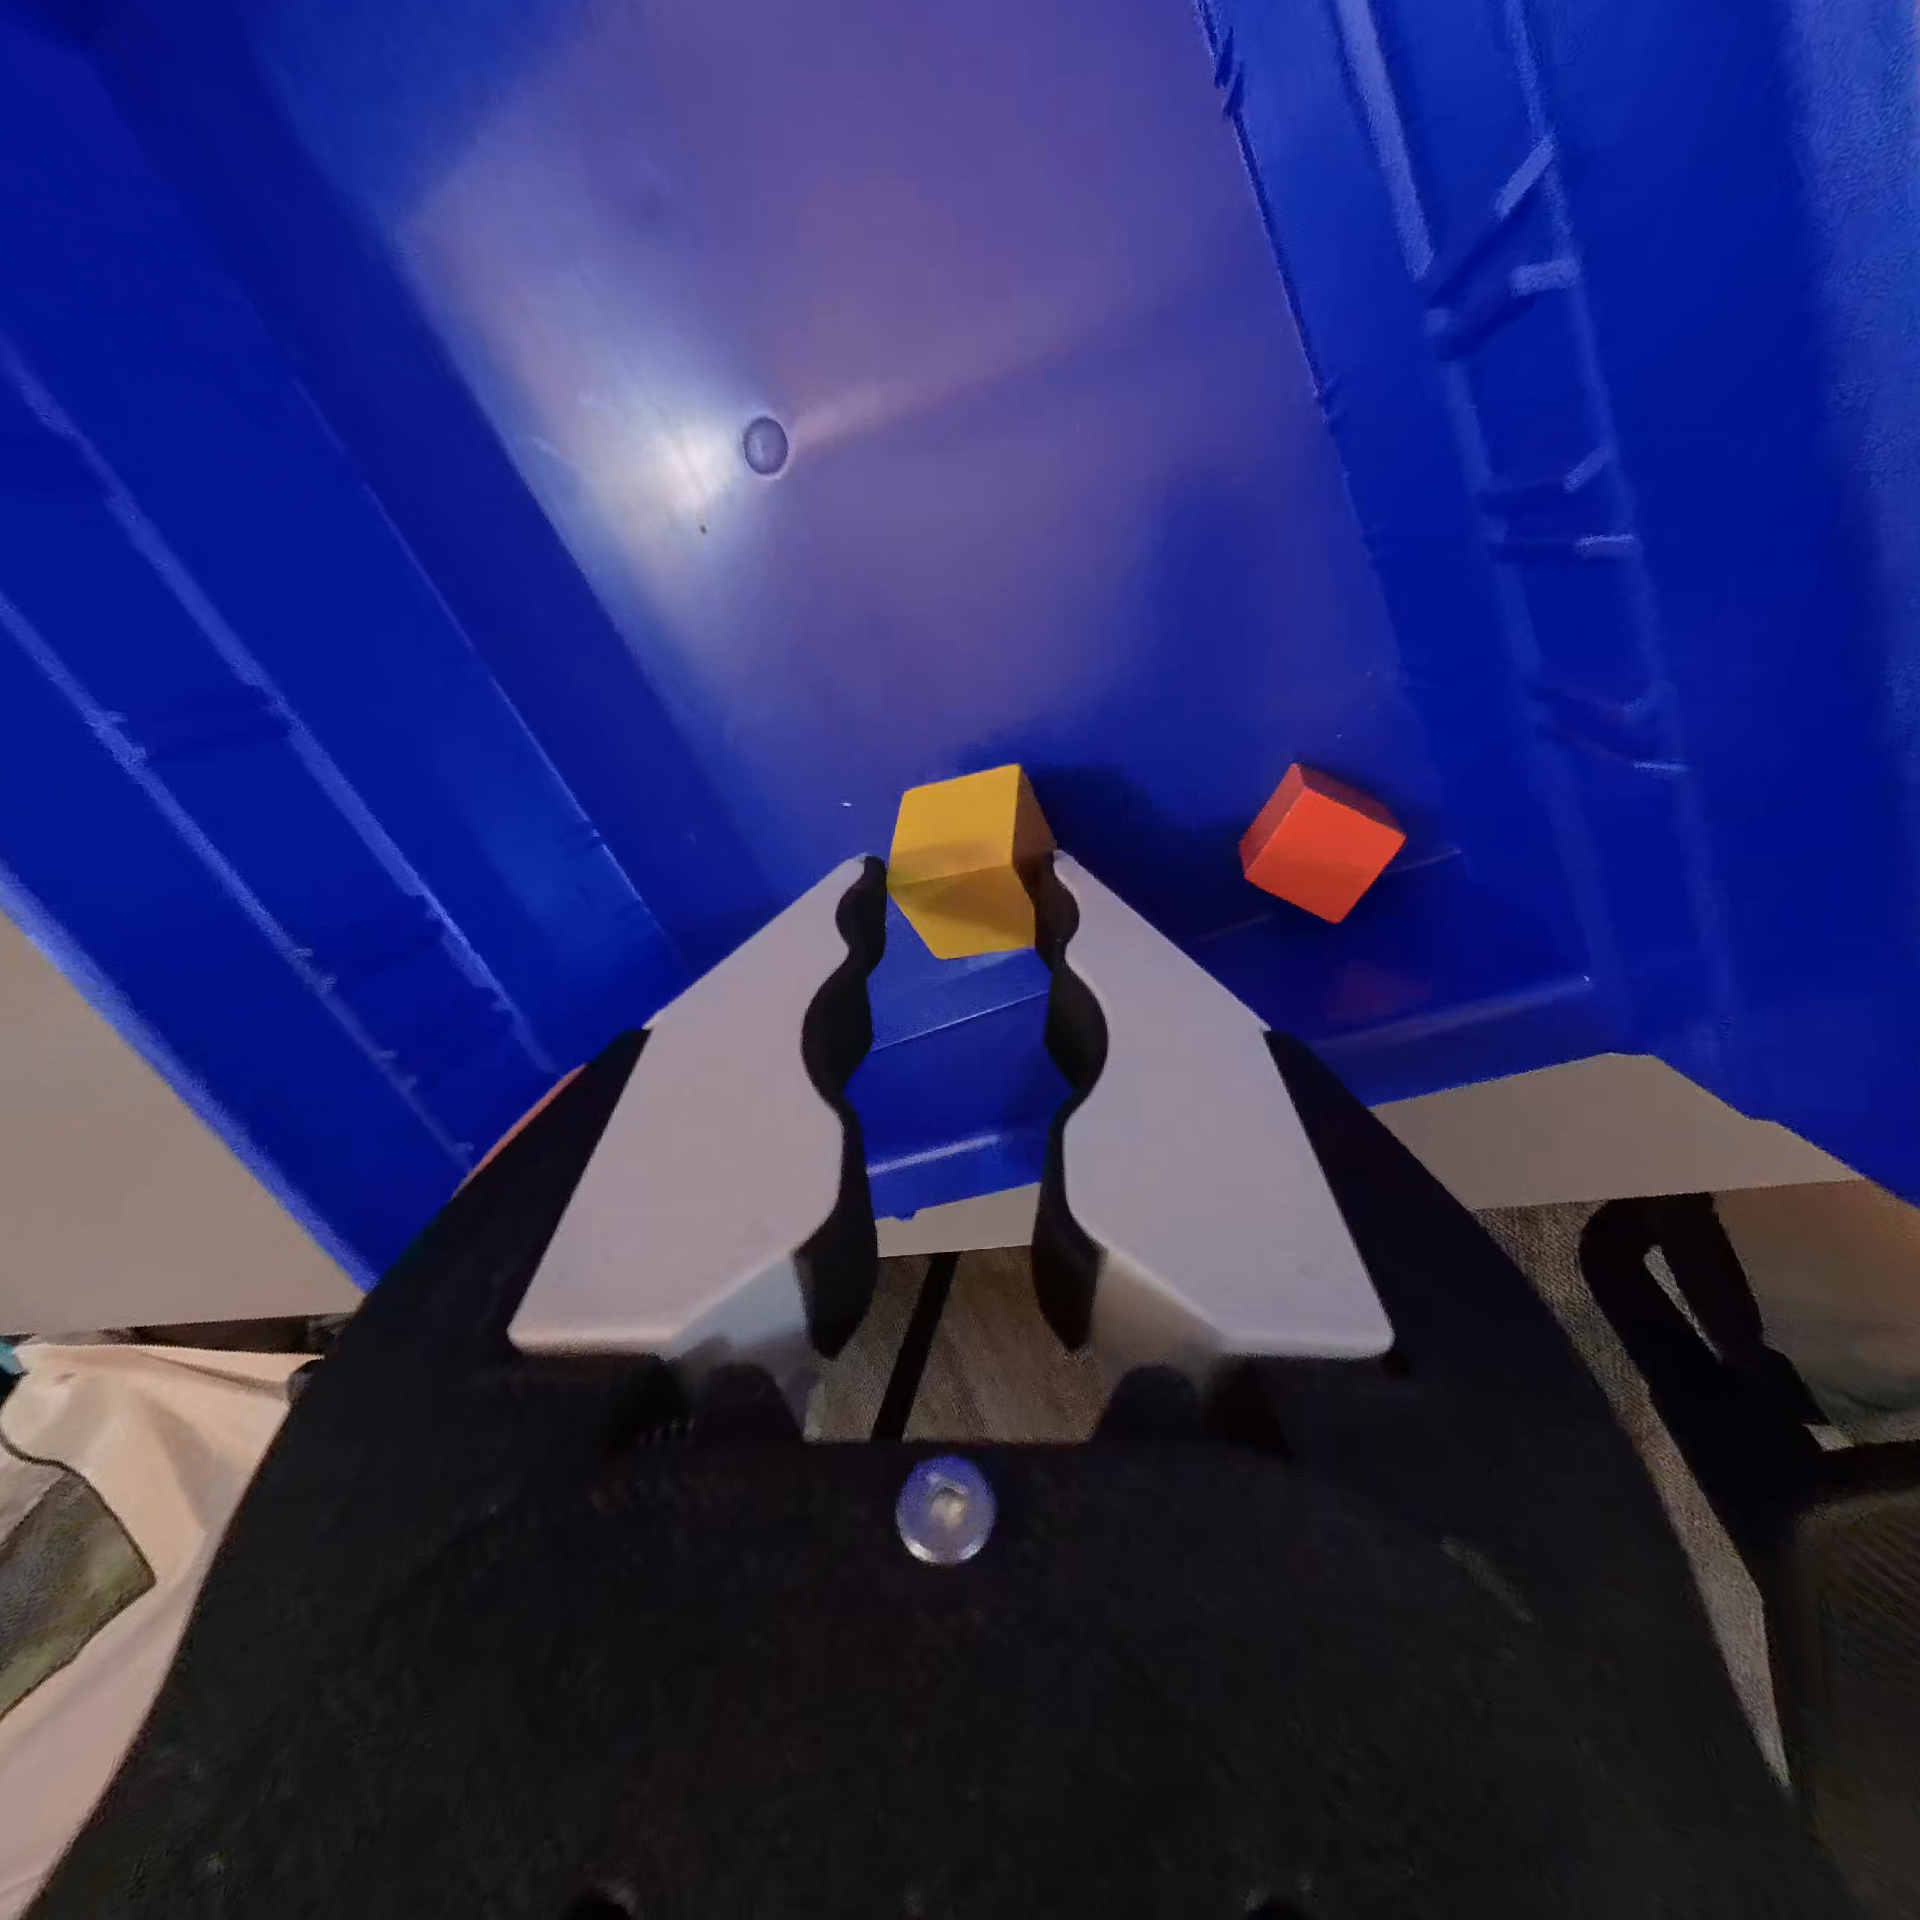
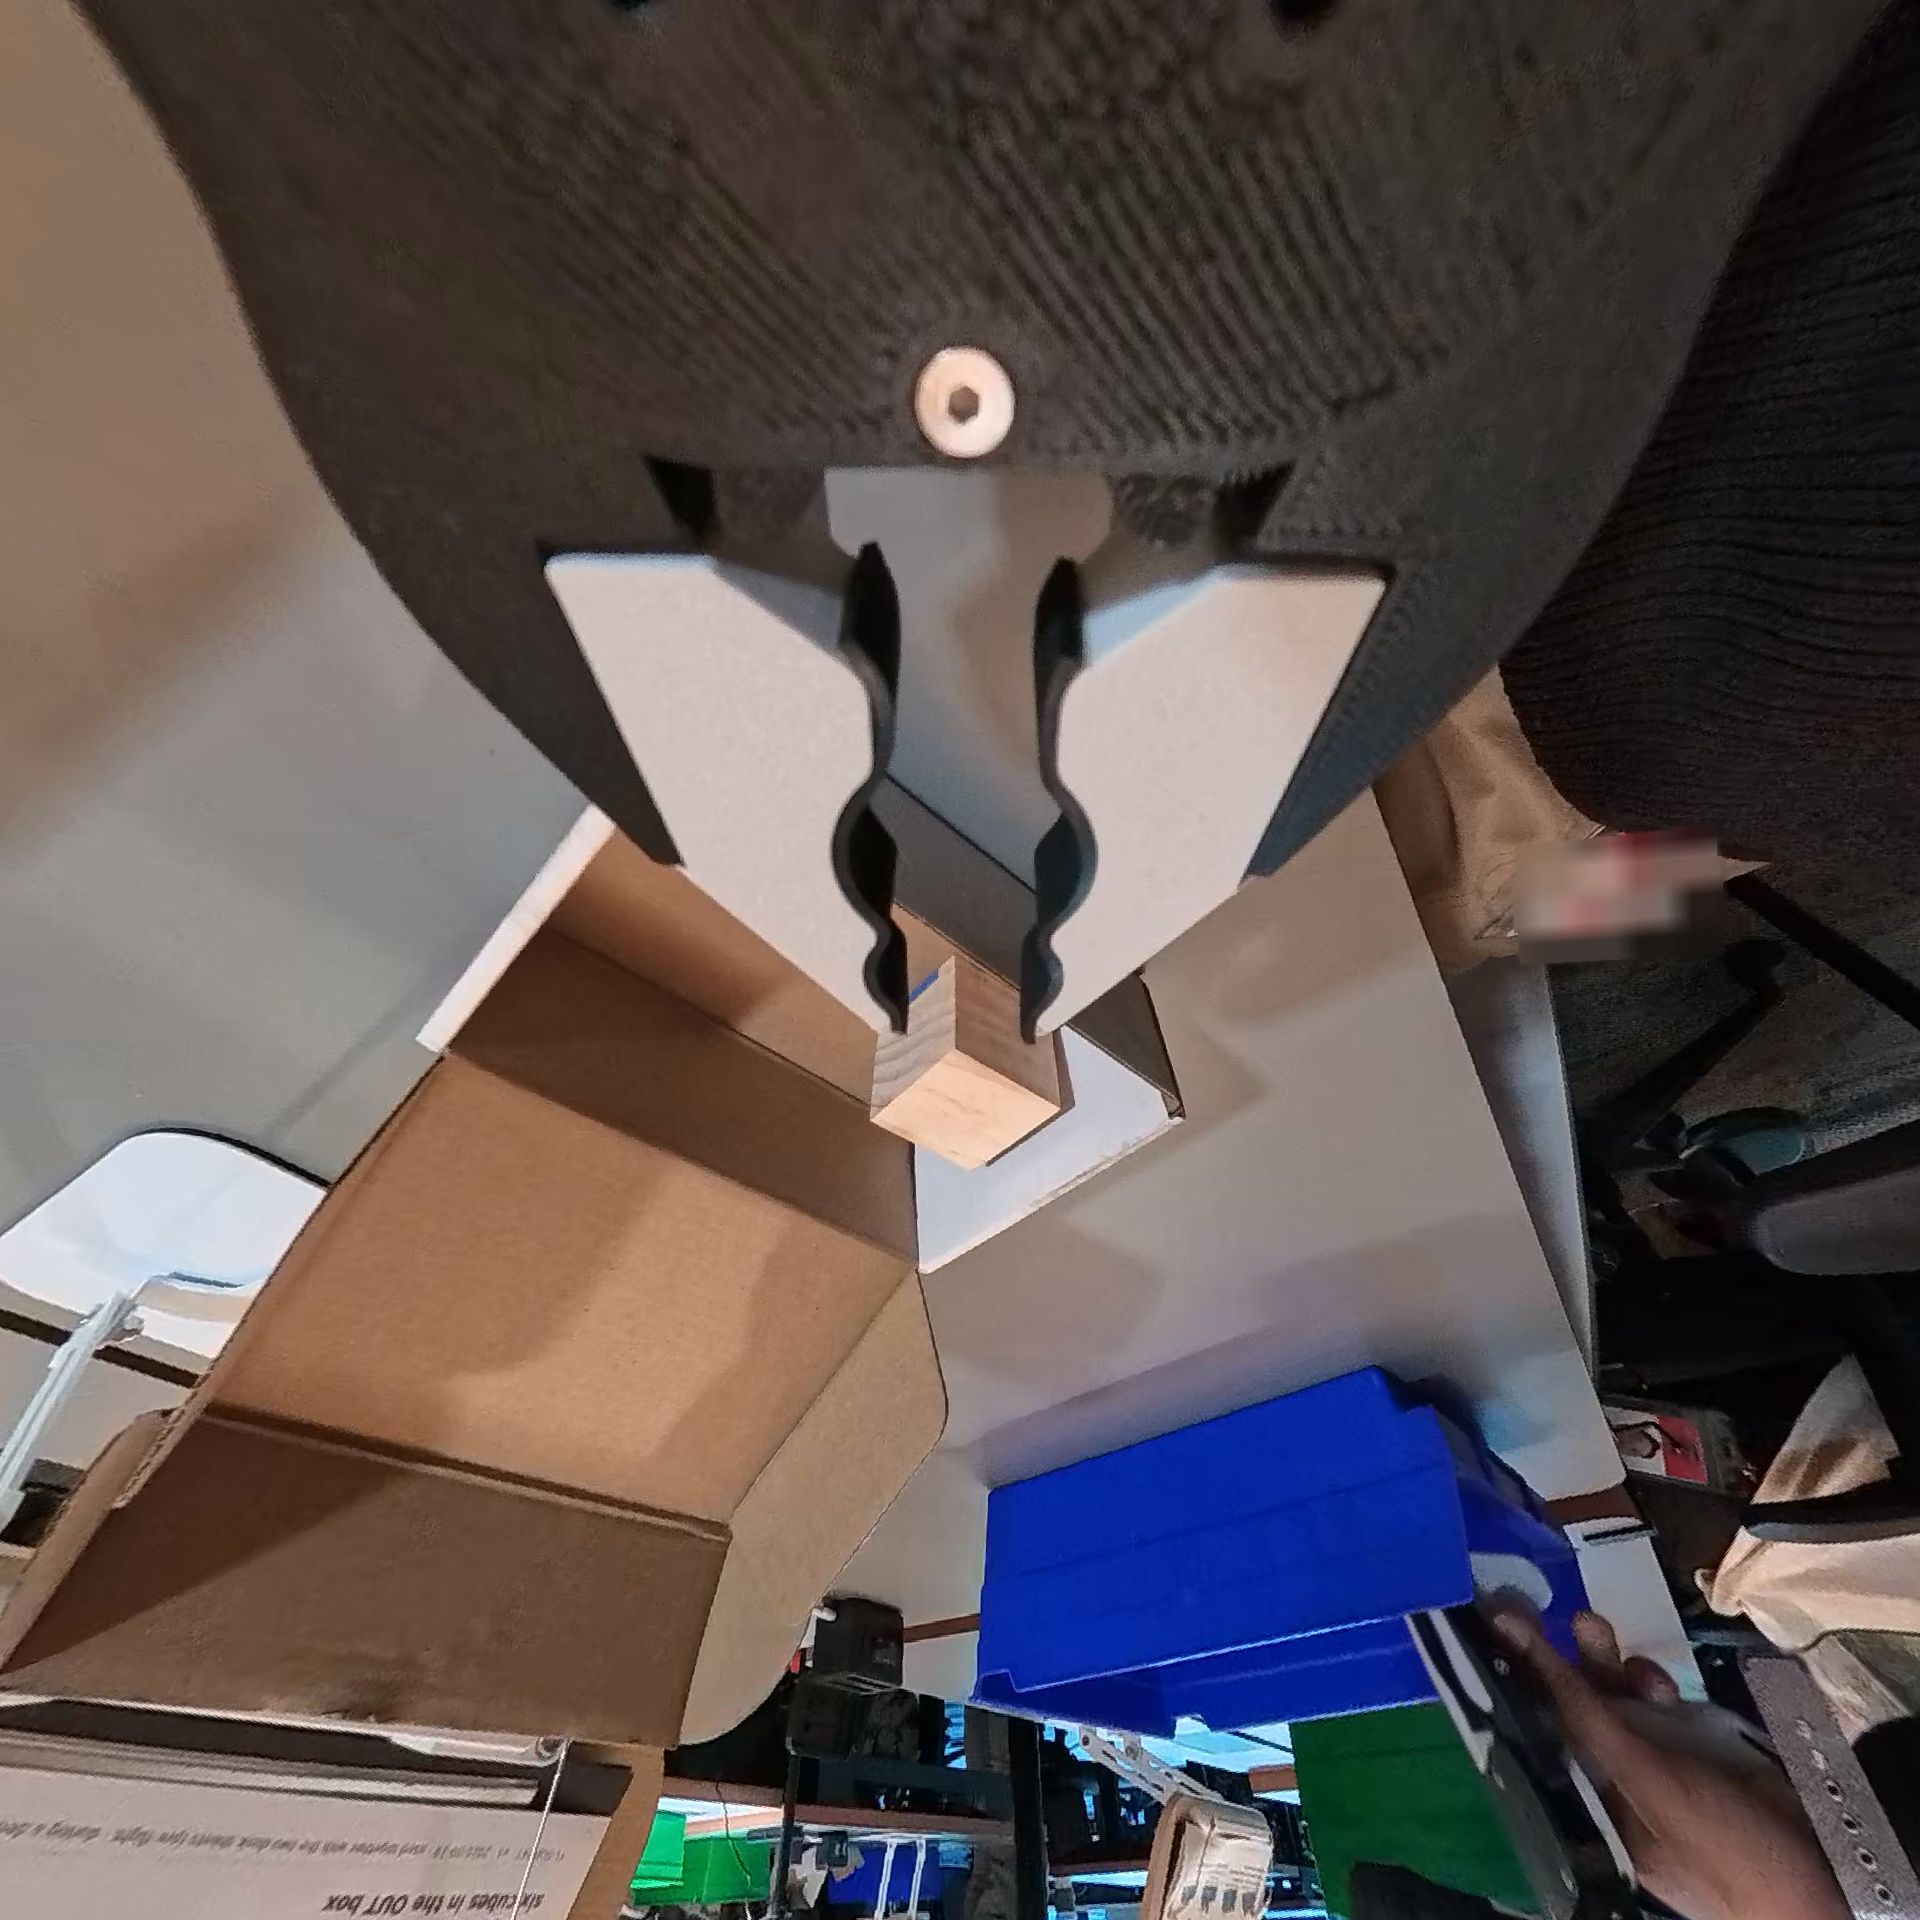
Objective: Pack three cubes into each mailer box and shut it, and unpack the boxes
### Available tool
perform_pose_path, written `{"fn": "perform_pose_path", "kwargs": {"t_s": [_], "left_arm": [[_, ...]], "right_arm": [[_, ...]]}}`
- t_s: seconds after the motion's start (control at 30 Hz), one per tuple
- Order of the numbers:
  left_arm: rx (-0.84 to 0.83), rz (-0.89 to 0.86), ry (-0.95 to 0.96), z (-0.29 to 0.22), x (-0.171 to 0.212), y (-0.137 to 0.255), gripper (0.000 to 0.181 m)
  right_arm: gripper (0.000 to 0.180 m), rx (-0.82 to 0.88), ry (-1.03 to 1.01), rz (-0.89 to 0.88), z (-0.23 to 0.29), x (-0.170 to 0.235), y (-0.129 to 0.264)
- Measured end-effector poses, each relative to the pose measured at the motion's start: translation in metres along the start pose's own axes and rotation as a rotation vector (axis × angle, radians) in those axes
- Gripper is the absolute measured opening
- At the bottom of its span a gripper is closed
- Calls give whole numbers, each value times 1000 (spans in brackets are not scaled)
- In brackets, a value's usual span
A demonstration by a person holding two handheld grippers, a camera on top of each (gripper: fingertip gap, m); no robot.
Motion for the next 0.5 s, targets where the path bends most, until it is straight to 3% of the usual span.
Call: {"fn": "perform_pose_path", "kwargs": {"t_s": [0.23, 0.37, 0.5], "left_arm": [[-45, -241, -61, -25, -20, 68, 29], [-154, -488, -182, -66, -37, 133, 27], [-74, -683, -325, -128, -55, 187, 26]], "right_arm": [[20, 4, 0, 1, -1, 1, 0], [20, 0, 2, 5, 0, 1, -1], [20, 1, 12, 2, 1, 0, 0]]}}
Point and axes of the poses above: each gripper's, where its closed fingertips meet, y back along the fingers, x out of its underside, z = x × y across the jaws, the point moved 10 cm from there along y, back along the fingers, and after that the axes turned 4 degrees about x, right-handed, at the moved point
